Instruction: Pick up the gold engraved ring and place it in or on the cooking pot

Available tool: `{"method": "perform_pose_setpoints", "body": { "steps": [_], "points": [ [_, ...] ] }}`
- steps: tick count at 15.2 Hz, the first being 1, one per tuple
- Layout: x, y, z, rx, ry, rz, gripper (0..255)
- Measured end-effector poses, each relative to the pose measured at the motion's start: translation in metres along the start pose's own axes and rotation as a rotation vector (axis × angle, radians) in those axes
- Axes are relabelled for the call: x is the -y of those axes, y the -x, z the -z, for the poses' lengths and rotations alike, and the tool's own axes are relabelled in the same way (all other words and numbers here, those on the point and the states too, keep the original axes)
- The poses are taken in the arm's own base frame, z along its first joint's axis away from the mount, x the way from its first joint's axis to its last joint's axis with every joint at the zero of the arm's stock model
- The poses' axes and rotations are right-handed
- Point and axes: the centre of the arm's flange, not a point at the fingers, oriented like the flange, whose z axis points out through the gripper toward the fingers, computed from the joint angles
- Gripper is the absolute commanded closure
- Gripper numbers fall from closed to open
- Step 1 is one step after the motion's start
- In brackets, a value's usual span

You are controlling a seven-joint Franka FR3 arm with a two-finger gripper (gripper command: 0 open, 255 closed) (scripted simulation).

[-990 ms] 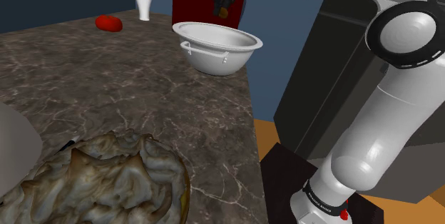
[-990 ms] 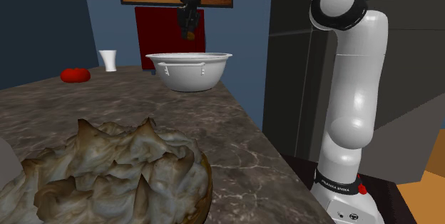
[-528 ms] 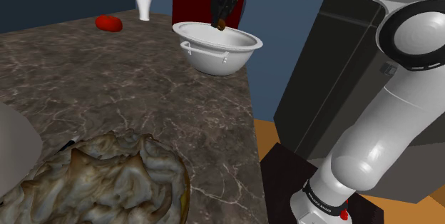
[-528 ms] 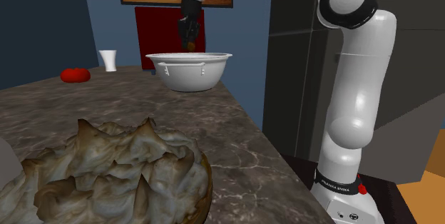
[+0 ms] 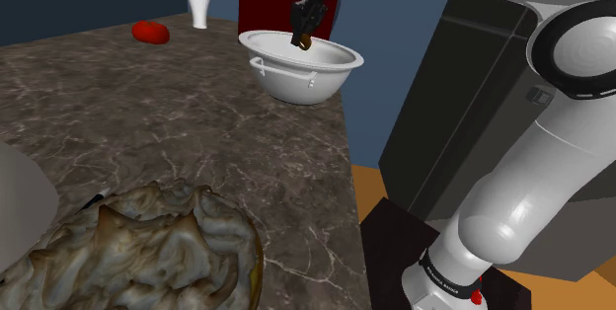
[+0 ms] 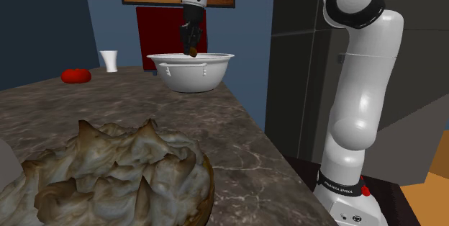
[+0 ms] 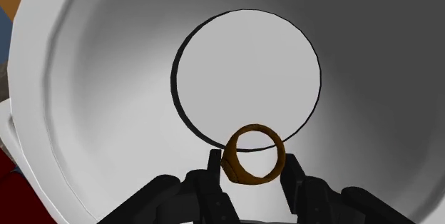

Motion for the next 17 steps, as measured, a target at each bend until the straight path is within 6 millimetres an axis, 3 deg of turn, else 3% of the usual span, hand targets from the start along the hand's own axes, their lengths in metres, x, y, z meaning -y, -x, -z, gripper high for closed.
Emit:
{"method": "perform_pose_setpoints", "body": {
  "steps": [1, 2, 8, 13, 17],
  "points": [
    [0.000, 0.000, 0.000, 0.000, 0.000, 0.000, 255],
    [0.000, 0.000, 0.000, 0.000, 0.000, 0.000, 0],
    [0.000, 0.000, 0.000, 0.000, 0.000, 0.000, 0],
    [-0.001, -0.001, 0.045, -0.001, 0.000, 0.000, 0],
    [0.000, 0.000, 0.050, 0.000, 0.000, 0.000, 0]
  ]
}}
